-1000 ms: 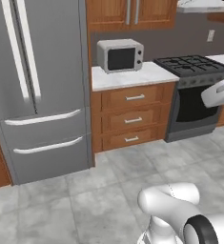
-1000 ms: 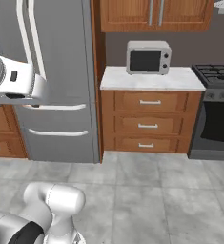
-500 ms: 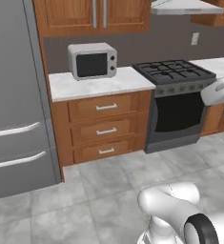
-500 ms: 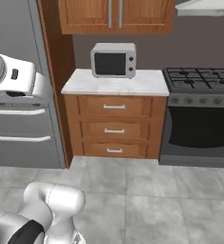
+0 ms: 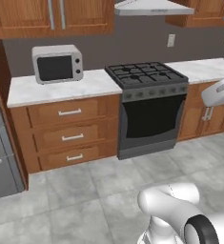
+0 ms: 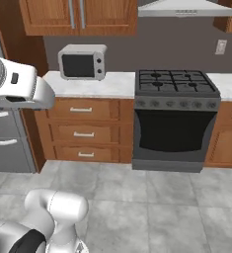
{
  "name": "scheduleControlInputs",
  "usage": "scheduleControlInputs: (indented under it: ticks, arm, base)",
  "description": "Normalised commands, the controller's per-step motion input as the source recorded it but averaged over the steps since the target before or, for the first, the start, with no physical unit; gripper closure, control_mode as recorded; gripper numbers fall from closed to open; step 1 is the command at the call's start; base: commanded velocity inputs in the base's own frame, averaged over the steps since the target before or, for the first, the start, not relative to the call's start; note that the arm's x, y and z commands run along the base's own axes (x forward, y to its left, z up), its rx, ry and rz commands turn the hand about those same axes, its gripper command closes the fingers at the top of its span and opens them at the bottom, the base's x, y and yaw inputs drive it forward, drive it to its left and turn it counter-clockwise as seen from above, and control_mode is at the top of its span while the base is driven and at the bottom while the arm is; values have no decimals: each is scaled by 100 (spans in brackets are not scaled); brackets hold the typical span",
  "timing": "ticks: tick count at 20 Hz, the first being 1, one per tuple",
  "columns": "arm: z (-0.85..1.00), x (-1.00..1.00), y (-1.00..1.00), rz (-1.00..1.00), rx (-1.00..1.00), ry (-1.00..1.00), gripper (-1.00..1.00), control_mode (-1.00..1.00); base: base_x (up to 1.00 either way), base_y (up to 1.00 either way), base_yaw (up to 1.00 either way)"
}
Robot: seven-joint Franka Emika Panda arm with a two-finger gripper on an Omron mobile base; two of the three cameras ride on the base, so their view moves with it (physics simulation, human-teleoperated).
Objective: Get the candle and the beer from the cabinet and move them to the dining counter.
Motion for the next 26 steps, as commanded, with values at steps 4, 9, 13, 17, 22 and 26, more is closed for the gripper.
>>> scheduleControlInputs:
  ticks: [4,9,13,17,22,26]
  arm:
    - [0,0,0,0,0,0,-100,100]
    - [0,0,0,0,0,0,-100,100]
    - [0,0,0,0,0,0,-100,100]
    - [0,0,0,0,0,0,-100,100]
    - [0,0,0,0,0,0,-100,100]
    - [0,0,0,0,0,0,-100,100]
  base:
    - [0,-100,3]
    - [1,-100,2]
    - [2,-100,2]
    - [2,-100,2]
    - [3,-100,2]
    - [3,-100,3]
